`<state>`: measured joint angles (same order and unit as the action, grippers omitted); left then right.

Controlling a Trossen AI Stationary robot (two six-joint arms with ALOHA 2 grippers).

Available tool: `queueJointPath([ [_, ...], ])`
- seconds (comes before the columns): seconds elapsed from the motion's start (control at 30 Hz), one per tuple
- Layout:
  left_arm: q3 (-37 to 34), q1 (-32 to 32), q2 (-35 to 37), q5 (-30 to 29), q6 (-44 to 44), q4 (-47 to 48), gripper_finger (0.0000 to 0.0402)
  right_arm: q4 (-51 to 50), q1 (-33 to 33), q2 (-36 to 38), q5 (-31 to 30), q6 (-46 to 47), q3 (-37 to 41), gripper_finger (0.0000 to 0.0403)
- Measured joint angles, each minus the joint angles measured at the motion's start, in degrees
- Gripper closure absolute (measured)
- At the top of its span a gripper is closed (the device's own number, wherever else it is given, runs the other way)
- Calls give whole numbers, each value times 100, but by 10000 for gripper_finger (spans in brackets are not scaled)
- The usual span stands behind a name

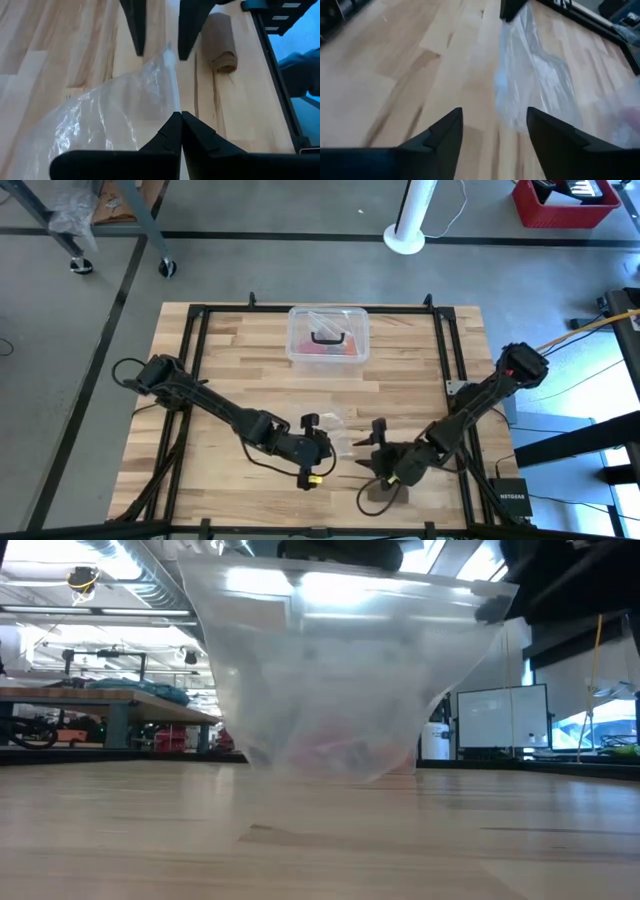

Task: Roll bandage
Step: Open the transparent zip bag

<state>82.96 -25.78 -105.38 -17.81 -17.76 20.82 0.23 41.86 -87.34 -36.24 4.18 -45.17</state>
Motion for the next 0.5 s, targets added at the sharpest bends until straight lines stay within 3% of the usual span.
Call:
queueJointPath([
  [0.27,0,0,2,3,68,-49,401,422,-202,-106,-64,-127,-2,261],
  [0.5,0,0,4,4,-38,-52,401,422,-457,-106,197,109,-2,381],
])
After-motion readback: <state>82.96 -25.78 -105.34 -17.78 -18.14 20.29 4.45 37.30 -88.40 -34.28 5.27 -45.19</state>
